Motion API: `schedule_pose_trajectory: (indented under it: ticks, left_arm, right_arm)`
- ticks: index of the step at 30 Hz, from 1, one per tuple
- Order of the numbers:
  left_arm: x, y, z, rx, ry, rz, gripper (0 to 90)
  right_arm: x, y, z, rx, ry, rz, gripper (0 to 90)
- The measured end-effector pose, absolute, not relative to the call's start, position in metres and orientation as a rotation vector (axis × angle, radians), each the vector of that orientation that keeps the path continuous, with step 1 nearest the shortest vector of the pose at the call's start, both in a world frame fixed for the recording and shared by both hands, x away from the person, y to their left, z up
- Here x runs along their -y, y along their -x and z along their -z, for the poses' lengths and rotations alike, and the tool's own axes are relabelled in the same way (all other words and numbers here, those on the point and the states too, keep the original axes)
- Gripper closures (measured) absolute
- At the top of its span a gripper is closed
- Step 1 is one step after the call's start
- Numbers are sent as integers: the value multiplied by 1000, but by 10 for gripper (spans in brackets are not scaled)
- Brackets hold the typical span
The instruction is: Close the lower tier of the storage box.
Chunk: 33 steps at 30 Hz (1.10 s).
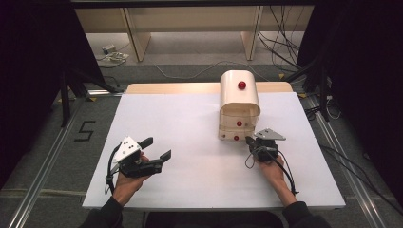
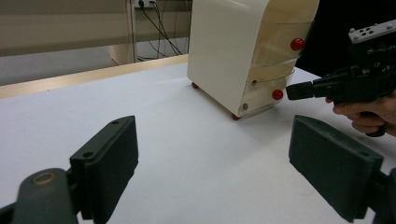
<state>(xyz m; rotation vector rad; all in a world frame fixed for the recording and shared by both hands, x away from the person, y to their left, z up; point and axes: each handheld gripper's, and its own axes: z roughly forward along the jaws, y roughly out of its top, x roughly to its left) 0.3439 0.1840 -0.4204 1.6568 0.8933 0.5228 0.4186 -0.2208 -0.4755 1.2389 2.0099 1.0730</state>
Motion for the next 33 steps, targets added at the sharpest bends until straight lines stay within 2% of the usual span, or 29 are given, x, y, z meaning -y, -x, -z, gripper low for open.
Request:
schedule_pose_trajectory:
  ticks: [33]
  left_arm:
    - [-185,-344,420,-893,-1655,-522,157]
  right_arm:
    - [221,-419,471,-2004,-1233,-1105,874]
